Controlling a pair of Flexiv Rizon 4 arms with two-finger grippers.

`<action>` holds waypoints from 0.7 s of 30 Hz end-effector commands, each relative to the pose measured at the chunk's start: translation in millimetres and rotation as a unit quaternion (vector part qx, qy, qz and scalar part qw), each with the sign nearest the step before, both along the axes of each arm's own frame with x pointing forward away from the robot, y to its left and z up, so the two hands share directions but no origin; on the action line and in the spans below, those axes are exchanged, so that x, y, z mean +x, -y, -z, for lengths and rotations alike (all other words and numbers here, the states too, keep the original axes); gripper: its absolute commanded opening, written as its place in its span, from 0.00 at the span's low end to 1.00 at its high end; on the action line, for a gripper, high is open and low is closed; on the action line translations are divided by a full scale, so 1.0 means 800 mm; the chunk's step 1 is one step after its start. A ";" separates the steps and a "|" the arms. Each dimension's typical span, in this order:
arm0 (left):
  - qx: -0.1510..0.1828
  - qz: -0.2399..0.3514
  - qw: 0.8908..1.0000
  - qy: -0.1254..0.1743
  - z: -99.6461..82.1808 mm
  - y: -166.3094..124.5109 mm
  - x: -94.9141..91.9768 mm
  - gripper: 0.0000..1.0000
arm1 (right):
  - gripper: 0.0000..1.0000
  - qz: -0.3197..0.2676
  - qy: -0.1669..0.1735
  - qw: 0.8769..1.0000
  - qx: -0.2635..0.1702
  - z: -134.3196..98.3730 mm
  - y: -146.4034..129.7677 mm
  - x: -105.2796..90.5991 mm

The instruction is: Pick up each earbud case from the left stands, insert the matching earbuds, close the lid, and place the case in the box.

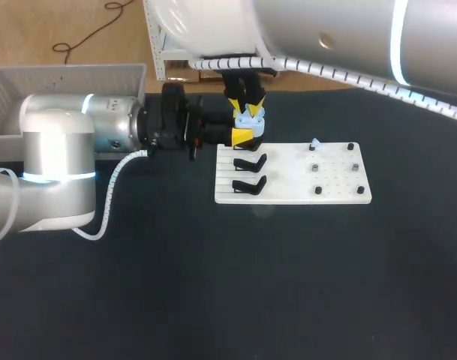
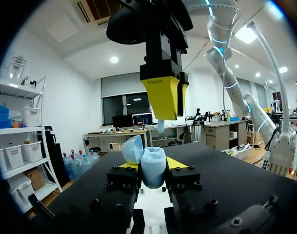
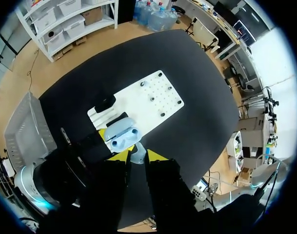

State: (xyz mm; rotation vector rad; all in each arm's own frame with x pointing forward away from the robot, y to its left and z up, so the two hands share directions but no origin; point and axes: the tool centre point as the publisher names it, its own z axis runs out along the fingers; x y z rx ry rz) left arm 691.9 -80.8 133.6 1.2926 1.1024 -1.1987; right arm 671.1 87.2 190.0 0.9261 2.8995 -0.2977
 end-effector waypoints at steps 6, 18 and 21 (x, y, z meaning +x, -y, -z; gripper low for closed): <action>0.001 -0.001 1.000 0.000 0.000 0.000 0.000 0.00 | 0.00 0.001 -0.001 1.000 0.007 0.010 0.006 -0.003; 0.001 -0.001 1.000 0.000 0.000 0.000 0.000 0.00 | 0.00 -0.003 -0.013 1.000 0.017 0.016 0.007 0.002; 0.001 -0.001 1.000 0.000 0.000 0.000 0.000 0.00 | 0.00 -0.004 -0.015 1.000 0.018 0.017 0.006 0.003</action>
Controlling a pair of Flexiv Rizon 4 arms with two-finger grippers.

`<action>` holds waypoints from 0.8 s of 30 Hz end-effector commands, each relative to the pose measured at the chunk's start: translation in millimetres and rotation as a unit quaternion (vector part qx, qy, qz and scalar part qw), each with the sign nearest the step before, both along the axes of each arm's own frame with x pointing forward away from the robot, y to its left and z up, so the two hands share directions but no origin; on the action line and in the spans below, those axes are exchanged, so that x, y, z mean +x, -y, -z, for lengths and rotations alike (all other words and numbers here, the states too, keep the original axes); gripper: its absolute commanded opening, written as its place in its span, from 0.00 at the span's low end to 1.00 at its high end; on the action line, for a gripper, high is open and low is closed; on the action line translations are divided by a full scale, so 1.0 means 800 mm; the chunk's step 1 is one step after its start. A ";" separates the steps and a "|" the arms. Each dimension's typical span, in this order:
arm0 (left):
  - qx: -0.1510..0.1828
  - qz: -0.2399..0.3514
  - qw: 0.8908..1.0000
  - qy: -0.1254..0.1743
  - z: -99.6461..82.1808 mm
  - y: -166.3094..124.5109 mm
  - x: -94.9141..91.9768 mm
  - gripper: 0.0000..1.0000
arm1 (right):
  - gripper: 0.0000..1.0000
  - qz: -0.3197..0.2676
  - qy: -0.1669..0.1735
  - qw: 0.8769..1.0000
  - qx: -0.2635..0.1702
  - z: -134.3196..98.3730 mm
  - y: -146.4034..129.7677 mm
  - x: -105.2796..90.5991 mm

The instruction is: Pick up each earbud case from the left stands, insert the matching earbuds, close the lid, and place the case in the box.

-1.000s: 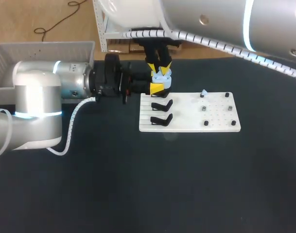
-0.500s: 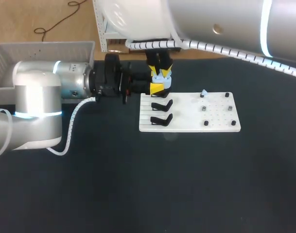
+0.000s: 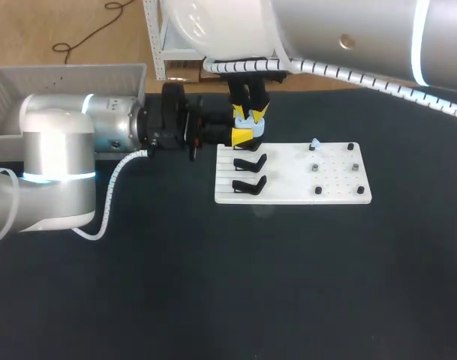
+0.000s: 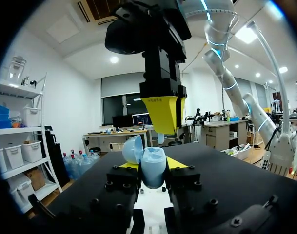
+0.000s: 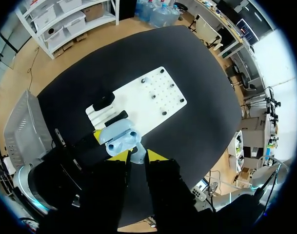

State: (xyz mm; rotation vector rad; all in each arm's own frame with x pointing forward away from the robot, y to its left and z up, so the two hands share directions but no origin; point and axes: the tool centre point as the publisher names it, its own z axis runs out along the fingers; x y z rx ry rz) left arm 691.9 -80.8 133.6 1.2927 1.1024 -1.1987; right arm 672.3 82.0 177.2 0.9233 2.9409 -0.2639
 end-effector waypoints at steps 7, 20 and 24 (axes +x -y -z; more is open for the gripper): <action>0.001 -0.001 1.000 0.000 0.000 0.000 0.000 0.00 | 0.00 -0.003 -0.004 1.000 0.003 0.002 -0.002 0.005; 0.001 -0.001 1.000 0.000 0.000 0.000 0.000 0.00 | 0.00 0.000 -0.010 1.000 0.003 0.009 -0.002 0.010; 0.001 -0.001 1.000 0.000 0.000 0.000 0.000 0.00 | 0.00 0.002 -0.010 1.000 -0.002 0.011 -0.001 0.011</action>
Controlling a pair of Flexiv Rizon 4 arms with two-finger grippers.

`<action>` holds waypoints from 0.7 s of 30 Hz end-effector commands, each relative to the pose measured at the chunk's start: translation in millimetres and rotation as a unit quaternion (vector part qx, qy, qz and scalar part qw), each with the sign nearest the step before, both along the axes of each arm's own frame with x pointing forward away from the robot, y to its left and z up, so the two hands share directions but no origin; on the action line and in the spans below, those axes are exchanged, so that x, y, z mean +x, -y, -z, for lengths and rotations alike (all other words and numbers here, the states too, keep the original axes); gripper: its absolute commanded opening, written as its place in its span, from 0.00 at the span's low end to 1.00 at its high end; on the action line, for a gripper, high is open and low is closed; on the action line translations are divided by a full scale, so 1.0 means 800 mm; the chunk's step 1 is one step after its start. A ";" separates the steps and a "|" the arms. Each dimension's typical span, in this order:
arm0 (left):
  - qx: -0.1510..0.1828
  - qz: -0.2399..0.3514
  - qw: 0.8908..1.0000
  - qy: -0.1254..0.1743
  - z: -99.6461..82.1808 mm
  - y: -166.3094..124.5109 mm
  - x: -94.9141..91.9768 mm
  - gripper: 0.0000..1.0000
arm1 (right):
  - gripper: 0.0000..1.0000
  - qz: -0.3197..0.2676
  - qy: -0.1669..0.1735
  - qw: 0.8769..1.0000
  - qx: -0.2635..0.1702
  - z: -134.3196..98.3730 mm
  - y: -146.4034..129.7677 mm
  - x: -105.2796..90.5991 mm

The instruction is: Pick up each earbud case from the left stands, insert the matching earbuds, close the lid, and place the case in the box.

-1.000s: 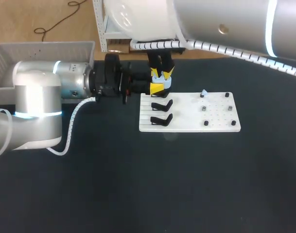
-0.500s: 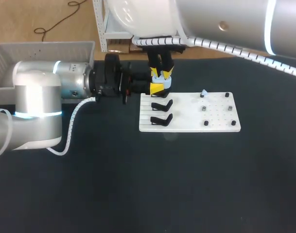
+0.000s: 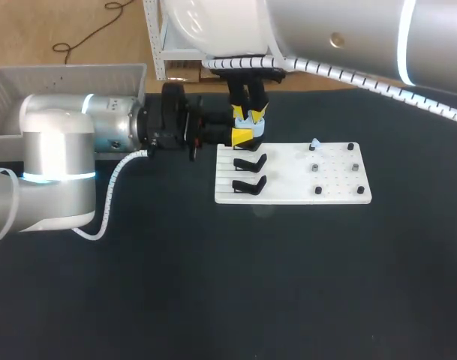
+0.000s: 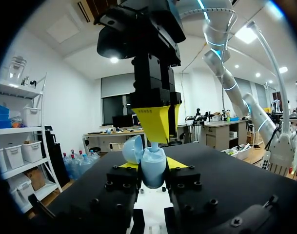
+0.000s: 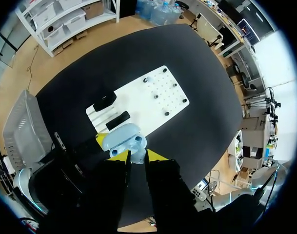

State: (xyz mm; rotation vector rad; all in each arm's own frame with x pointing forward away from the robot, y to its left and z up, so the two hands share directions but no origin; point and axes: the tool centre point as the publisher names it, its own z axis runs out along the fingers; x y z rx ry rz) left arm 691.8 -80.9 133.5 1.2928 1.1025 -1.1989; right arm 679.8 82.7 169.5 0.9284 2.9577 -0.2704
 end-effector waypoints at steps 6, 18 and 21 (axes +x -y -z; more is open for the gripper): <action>0.001 -0.001 1.000 0.000 0.000 0.000 0.000 0.00 | 0.00 0.004 -0.004 1.000 -0.008 0.007 0.002 0.004; 0.001 -0.001 1.000 0.000 0.000 0.000 0.000 0.00 | 0.97 0.008 -0.004 1.000 -0.014 0.010 0.003 0.007; 0.001 -0.001 1.000 0.000 0.000 0.000 0.000 0.00 | 1.00 0.004 0.005 1.000 -0.008 0.003 0.002 0.000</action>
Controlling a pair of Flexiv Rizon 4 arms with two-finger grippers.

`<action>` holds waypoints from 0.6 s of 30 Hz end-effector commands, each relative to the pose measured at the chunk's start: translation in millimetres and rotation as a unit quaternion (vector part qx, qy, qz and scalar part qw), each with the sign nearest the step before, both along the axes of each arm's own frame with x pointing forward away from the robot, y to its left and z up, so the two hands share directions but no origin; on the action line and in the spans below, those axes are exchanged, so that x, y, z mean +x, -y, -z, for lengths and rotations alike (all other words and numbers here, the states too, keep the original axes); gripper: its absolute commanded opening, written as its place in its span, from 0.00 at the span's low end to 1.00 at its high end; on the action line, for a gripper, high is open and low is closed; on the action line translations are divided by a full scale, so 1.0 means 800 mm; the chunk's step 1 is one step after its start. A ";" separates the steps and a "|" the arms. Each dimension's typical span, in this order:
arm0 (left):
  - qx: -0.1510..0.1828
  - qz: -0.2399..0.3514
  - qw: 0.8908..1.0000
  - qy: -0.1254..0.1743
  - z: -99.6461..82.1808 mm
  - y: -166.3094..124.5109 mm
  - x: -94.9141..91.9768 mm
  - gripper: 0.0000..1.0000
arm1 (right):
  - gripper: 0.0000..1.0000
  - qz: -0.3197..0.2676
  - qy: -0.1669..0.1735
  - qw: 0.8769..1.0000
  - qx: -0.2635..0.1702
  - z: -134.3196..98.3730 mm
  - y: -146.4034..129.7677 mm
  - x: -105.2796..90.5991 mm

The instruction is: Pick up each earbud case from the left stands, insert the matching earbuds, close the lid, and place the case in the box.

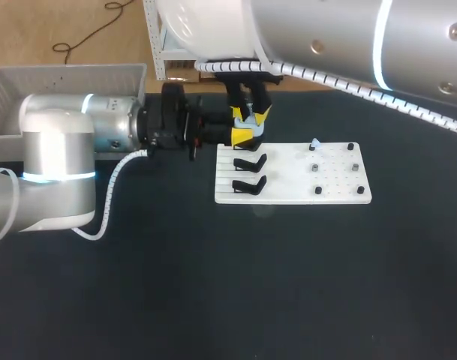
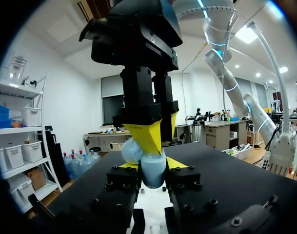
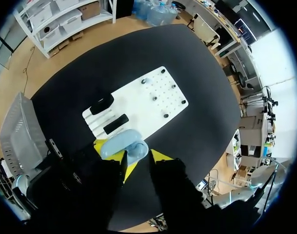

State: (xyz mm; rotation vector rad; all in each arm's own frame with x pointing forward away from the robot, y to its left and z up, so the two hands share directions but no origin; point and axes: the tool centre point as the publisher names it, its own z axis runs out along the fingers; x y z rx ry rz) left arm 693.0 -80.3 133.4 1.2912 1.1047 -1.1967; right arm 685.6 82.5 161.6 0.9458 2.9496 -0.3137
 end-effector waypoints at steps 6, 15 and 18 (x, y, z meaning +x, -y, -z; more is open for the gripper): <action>0.000 0.001 1.000 0.000 0.000 0.001 -0.002 0.00 | 1.00 -0.035 0.051 0.996 0.068 -0.034 0.011 -0.036; 0.000 0.001 1.000 0.000 0.000 0.001 -0.002 0.00 | 1.00 -0.210 0.147 0.946 0.197 -0.058 0.055 -0.074; 0.000 0.001 1.000 0.000 0.000 0.001 -0.002 0.00 | 0.87 -0.211 0.169 0.937 0.223 -0.064 0.079 -0.072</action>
